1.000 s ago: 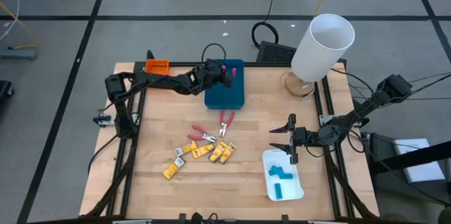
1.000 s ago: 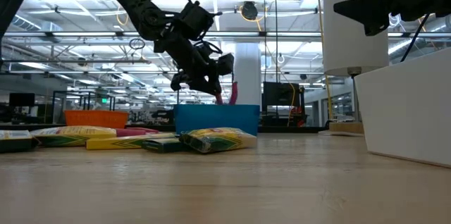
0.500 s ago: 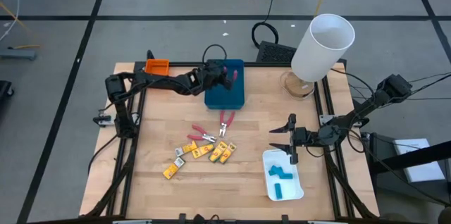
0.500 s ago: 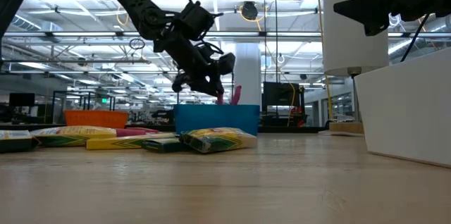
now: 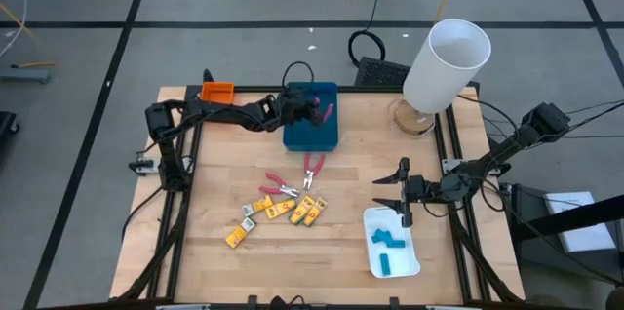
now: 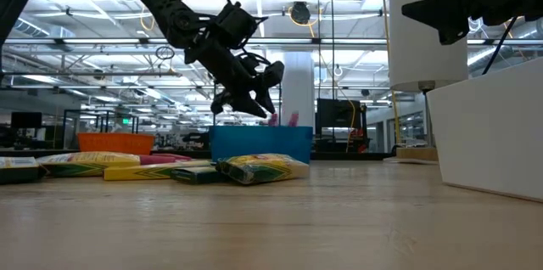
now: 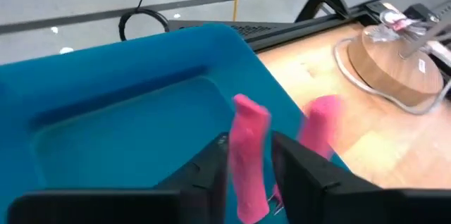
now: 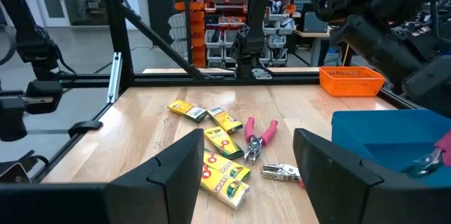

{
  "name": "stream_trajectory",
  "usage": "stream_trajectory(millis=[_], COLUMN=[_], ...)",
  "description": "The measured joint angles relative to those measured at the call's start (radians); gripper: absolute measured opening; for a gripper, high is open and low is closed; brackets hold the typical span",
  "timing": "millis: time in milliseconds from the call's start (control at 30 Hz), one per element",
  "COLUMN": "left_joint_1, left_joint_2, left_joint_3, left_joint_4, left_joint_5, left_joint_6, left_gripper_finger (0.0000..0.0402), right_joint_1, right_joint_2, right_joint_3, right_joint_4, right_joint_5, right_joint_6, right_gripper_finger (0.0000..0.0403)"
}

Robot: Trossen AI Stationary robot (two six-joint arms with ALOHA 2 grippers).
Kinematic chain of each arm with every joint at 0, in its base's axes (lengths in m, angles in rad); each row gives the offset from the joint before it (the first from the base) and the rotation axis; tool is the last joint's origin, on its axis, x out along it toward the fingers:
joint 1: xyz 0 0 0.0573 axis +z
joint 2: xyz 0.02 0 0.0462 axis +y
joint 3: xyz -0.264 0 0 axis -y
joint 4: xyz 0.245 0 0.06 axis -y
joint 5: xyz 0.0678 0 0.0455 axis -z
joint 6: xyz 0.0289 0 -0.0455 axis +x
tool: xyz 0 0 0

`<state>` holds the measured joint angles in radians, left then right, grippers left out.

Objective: Pick & Place School Supplies
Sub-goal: Put the left pink hole puncher into the blue bin, then put the yellow crayon pack into the orange bin

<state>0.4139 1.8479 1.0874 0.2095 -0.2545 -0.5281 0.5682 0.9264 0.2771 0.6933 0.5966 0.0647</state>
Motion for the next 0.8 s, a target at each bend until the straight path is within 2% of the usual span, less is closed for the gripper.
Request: stream_trajectory(millis=[233,367,533,800], left_joint_1=[0.013,0.013,-0.005,-0.116], left_joint_2=[-0.001,-0.013,-0.103,-0.357], left_joint_3=[0.0,0.0,0.0,0.001], left_joint_4=[-0.013,-0.01,-0.042,-0.357], left_joint_5=[0.003,0.015,0.091,0.178], left_joint_6=[-0.006,0.069,0.132,0.234], left_gripper_finger=[0.0249,0.0303,0.0325,0.0326], right_joint_1=[0.0,0.0,0.0,0.0], right_joint_2=[0.0,0.0,0.0,0.0], right_joint_3=[0.0,0.0,-0.001,-0.001], right_joint_4=[-0.001,-0.001,-0.001,-0.002], right_joint_5=[-0.052,-0.052,-0.051,-0.05], right_joint_6=[-0.005,-0.005,-0.005,-0.005], right_gripper_finger=[0.021,0.021,0.021,0.021])
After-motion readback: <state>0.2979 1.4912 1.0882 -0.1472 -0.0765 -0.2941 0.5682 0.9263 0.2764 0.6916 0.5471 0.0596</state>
